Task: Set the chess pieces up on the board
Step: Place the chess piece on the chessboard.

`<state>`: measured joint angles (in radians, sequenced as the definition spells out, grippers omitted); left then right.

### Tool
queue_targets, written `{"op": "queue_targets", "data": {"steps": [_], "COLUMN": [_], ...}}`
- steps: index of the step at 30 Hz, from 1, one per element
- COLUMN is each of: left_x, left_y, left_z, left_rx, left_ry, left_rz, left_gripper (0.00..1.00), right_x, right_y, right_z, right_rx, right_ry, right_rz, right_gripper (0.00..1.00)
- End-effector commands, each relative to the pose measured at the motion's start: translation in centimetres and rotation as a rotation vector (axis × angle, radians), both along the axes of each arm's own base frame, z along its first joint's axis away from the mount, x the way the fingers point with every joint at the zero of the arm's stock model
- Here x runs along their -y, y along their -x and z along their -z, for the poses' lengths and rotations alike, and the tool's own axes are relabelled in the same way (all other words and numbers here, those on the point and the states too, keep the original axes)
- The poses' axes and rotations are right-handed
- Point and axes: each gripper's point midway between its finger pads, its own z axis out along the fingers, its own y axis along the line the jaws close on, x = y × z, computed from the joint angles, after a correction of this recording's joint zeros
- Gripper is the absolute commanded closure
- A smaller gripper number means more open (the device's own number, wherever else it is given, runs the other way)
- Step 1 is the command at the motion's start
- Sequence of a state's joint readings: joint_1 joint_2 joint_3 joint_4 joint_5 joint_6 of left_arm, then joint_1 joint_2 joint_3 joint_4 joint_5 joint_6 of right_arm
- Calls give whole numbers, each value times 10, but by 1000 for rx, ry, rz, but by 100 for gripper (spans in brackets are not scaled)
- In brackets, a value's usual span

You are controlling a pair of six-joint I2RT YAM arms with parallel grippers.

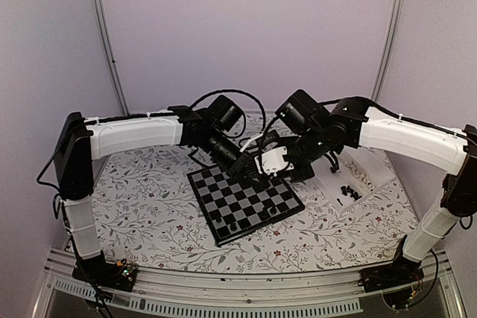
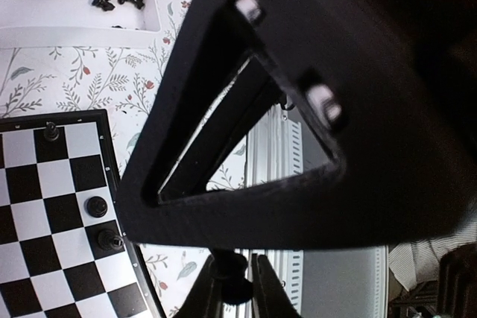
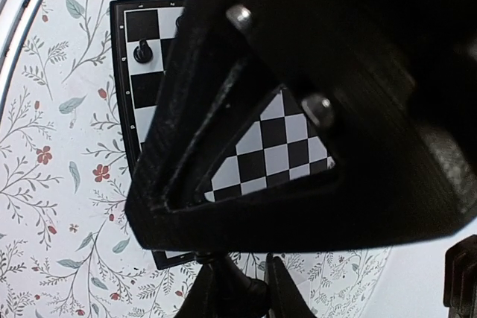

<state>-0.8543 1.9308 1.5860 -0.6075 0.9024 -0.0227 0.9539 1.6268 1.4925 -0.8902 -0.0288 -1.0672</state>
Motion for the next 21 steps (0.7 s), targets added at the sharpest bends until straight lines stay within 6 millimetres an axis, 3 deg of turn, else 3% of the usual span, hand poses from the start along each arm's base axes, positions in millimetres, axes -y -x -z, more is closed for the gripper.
{"op": "queue_targets", "data": {"steps": [1, 5, 11, 14, 17, 21], "left_x": [-3, -13, -30, -39, -46, -38], "left_y": [-25, -33, -41, -51, -61, -50], "left_z": [-7, -6, -35, -51, -64, -84], "left_rx": [40, 107, 266, 387, 621, 852], "left_ry": [5, -12, 100, 152, 180, 275], "left_rz": [-66, -140, -281, -370, -478, -512], "left_gripper": [81, 71, 58, 57, 60, 58], "right_x": [-4, -1, 11, 20, 21, 21], "right_y": [7, 1, -5, -11, -13, -11], "right_z": [12, 7, -13, -20, -32, -50], "right_rx": [-41, -129, -375, -488, -605, -790], "right_ry": [-3, -82, -294, -392, -513, -641], "right_rz": [-3, 47, 108, 139, 132, 112], "right_gripper": [93, 93, 94, 94, 94, 94]}}
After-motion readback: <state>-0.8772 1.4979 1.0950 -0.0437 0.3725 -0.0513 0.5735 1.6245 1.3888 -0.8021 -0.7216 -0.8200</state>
